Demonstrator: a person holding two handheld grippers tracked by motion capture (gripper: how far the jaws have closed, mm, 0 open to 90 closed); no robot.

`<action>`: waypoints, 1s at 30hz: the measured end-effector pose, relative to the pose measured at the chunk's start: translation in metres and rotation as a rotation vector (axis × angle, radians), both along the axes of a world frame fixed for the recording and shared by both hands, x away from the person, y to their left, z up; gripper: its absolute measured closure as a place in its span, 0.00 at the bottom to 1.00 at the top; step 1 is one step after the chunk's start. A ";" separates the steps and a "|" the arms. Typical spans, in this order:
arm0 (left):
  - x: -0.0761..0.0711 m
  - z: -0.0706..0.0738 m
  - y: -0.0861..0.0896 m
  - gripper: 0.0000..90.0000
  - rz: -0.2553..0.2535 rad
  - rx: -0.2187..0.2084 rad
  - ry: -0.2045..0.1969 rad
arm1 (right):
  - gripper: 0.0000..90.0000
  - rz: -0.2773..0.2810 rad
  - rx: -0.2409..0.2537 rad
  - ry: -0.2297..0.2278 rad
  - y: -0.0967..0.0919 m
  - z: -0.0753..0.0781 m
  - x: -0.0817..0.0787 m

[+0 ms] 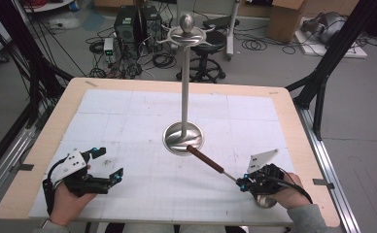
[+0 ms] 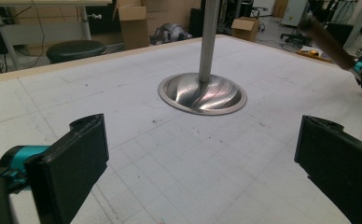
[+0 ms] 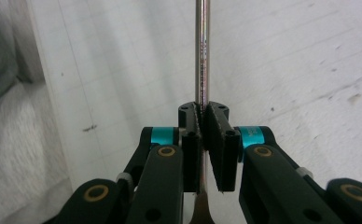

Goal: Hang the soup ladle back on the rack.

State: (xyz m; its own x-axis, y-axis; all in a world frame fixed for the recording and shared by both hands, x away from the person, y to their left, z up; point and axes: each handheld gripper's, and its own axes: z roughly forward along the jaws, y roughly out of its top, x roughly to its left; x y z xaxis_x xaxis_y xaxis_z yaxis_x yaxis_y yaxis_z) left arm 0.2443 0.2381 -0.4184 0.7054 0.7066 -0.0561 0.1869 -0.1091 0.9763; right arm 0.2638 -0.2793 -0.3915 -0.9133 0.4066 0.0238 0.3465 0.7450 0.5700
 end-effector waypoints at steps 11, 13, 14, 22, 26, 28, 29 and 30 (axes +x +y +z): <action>-0.001 0.000 0.000 0.04 0.001 -0.004 0.000 | 0.94 -0.044 0.086 -0.041 -0.009 0.007 0.001; -0.001 0.000 0.000 0.04 0.001 -0.005 -0.001 | 0.94 -0.055 0.100 -0.049 -0.011 0.008 0.001; -0.001 0.000 0.000 0.04 0.002 -0.005 -0.001 | 0.94 -0.057 0.117 -0.051 -0.011 0.009 0.001; -0.001 0.000 0.000 0.04 0.002 -0.006 -0.001 | 0.94 -0.076 0.242 -0.087 -0.018 0.015 0.002; -0.002 0.001 0.000 0.04 0.004 -0.007 -0.009 | 0.94 -0.090 0.276 -0.099 -0.022 0.016 0.003; -0.001 0.000 0.000 0.04 0.004 -0.008 -0.003 | 0.94 -0.092 0.293 -0.099 -0.024 0.016 0.005; -0.001 0.000 0.000 0.04 0.002 -0.001 -0.001 | 0.94 -0.092 0.301 -0.100 -0.025 0.017 0.005; -0.001 0.000 -0.001 0.04 0.000 -0.001 0.000 | 0.94 -0.096 0.317 -0.106 -0.026 0.018 0.007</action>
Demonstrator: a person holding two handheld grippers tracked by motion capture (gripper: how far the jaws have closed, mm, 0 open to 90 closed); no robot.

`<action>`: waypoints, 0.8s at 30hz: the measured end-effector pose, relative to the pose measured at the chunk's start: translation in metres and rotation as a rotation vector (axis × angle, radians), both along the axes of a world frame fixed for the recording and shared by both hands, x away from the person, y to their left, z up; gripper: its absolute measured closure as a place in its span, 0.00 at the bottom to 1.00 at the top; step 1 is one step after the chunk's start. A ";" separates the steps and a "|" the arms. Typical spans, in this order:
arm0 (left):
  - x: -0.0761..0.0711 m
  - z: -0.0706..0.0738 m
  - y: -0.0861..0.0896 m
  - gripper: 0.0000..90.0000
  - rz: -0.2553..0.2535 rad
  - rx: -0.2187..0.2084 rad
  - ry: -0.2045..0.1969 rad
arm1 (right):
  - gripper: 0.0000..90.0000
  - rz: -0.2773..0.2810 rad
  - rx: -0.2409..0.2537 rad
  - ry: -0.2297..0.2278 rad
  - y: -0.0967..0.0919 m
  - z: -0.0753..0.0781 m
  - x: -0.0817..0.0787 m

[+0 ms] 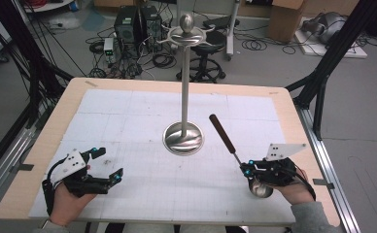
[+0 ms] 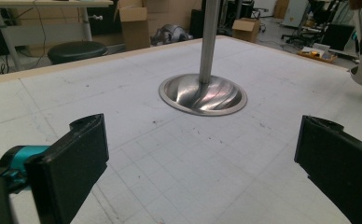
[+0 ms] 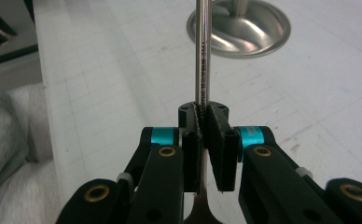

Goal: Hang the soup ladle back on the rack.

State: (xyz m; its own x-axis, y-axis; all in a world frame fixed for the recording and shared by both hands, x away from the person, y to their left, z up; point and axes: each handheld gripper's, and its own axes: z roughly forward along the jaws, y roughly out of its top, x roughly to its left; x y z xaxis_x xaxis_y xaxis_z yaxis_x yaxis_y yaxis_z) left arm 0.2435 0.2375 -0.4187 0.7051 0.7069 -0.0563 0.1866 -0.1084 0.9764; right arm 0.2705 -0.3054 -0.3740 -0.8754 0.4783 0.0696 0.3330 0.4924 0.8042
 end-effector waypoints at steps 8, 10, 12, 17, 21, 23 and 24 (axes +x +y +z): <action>0.000 0.000 0.000 0.04 0.001 0.000 0.000 | 0.94 -0.048 0.133 -0.071 0.000 0.011 0.003; 0.000 0.000 -0.001 0.04 0.000 0.003 0.000 | 0.94 -0.062 0.147 -0.086 0.000 0.013 0.003; 0.000 0.000 0.000 0.04 0.001 0.003 -0.001 | 0.94 -0.087 0.156 -0.098 0.000 0.014 0.002; 0.000 0.000 0.000 0.04 0.001 0.002 0.000 | 0.94 -0.143 0.190 -0.131 0.000 0.016 0.002; 0.000 0.000 0.000 0.04 0.001 0.006 0.000 | 0.94 -0.177 0.220 -0.164 0.001 0.019 0.001; 0.000 0.000 0.000 0.04 0.001 0.005 0.000 | 0.94 -0.187 0.234 -0.174 0.002 0.020 0.001; 0.000 0.000 0.000 0.04 0.000 0.005 0.000 | 0.94 -0.197 0.236 -0.182 0.003 0.021 0.000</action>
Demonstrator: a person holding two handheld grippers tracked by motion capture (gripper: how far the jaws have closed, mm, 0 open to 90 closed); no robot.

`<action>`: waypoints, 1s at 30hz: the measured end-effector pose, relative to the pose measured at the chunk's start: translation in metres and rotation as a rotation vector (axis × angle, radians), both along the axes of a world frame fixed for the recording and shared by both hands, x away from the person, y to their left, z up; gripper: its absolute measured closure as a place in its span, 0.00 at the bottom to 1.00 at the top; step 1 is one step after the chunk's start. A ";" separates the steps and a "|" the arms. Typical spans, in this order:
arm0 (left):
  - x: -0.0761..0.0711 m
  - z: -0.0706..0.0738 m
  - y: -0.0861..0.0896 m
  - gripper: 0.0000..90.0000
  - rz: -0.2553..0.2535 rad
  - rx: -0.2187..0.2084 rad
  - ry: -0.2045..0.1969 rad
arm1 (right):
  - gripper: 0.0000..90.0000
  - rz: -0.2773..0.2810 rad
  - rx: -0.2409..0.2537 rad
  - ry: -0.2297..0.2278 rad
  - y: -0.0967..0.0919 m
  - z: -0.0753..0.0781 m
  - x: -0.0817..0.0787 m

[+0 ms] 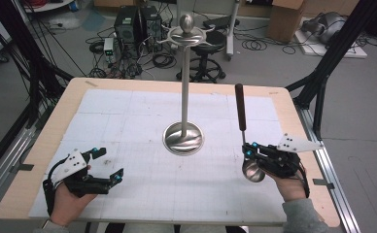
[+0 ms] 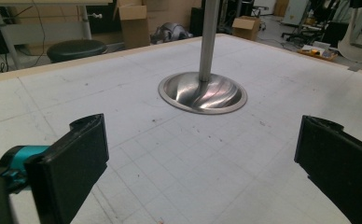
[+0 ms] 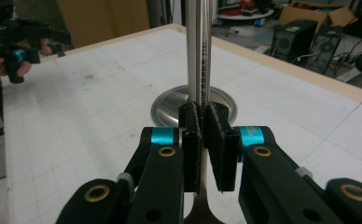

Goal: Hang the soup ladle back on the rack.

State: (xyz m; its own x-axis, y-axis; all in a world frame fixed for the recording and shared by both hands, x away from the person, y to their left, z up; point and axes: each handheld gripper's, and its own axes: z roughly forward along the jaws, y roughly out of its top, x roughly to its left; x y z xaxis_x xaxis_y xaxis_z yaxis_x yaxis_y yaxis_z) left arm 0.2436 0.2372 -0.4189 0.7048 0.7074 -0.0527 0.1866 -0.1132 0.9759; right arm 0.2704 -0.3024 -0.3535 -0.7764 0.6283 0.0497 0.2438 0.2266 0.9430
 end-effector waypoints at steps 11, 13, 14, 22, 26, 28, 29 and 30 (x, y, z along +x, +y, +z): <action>0.000 0.000 0.001 0.04 0.004 -0.004 0.000 | 0.94 -0.018 0.032 -0.032 0.012 0.006 0.001; 0.000 0.001 0.002 0.04 0.006 -0.008 0.001 | 0.94 -0.018 0.033 -0.036 0.014 0.007 0.003; 0.000 0.001 0.003 0.04 0.009 -0.014 0.000 | 0.94 -0.018 0.038 -0.039 0.015 0.008 0.005; 0.000 0.001 0.005 0.04 0.012 -0.036 0.001 | 0.94 -0.012 0.057 -0.054 0.023 0.022 0.020; 0.000 0.001 0.006 0.04 0.008 -0.041 0.003 | 0.94 -0.007 0.052 -0.058 0.024 0.030 0.026; 0.000 0.001 0.006 0.04 0.008 -0.040 0.002 | 0.94 -0.007 0.057 -0.064 0.024 0.033 0.029; 0.000 0.001 0.006 0.04 0.009 -0.041 0.000 | 0.94 -0.008 0.060 -0.062 0.024 0.035 0.030; 0.000 0.001 0.006 0.04 0.008 -0.041 -0.002 | 0.94 -0.007 0.062 -0.064 0.024 0.036 0.032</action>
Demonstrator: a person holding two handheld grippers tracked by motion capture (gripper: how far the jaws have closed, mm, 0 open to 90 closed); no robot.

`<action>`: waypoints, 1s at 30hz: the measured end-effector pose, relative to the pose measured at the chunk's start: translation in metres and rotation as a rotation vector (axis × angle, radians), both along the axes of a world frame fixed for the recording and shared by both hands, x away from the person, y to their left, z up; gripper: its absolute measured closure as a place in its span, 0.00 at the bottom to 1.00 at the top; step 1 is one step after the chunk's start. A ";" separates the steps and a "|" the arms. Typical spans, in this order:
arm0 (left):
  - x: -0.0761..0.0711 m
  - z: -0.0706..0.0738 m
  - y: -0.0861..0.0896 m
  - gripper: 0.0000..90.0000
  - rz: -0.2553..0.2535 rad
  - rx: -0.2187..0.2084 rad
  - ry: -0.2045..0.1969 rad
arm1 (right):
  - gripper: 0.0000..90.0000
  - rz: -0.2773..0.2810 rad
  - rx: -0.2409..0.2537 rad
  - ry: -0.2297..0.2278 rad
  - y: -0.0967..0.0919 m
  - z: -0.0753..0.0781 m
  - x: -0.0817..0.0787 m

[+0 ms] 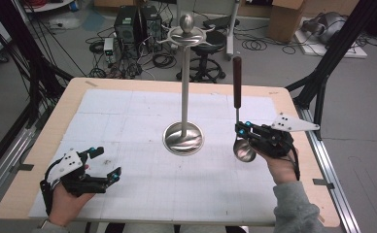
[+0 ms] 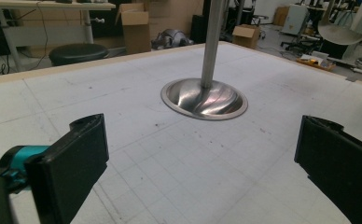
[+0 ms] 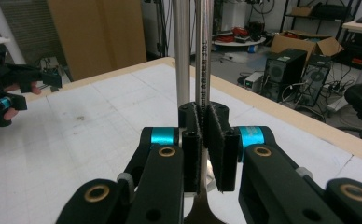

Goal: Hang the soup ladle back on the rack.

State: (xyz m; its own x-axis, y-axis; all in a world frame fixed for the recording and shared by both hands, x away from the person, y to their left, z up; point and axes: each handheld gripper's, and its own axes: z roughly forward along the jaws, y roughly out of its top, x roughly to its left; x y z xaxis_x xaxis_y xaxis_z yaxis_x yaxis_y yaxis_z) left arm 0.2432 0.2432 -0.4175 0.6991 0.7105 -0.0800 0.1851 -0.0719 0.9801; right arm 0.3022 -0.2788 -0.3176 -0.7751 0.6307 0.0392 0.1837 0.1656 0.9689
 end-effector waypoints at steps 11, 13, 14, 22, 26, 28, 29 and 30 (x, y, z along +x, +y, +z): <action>0.000 0.000 0.000 0.04 -0.002 0.005 0.004 | 0.94 0.023 0.012 0.008 0.006 0.011 0.012; 0.000 0.000 0.000 0.04 -0.003 0.007 0.003 | 0.94 0.025 0.007 0.009 0.009 0.014 0.015; 0.000 0.000 -0.001 0.04 -0.003 0.006 0.003 | 0.94 0.024 0.008 0.013 0.011 0.015 0.015; -0.001 -0.001 -0.001 0.04 0.001 0.003 0.001 | 0.94 0.041 0.001 0.006 0.024 0.026 0.021; -0.001 -0.001 -0.001 0.04 0.001 0.004 0.001 | 0.94 0.047 0.012 0.005 0.029 0.029 0.024; -0.001 -0.001 -0.001 0.04 0.001 0.004 0.000 | 0.94 0.050 0.009 0.006 0.031 0.030 0.026; -0.001 -0.001 -0.001 0.04 0.000 0.002 0.002 | 0.94 0.049 0.008 0.010 0.032 0.031 0.027; -0.001 -0.001 -0.001 0.04 0.001 0.004 0.001 | 0.94 0.048 0.006 0.017 0.033 0.031 0.028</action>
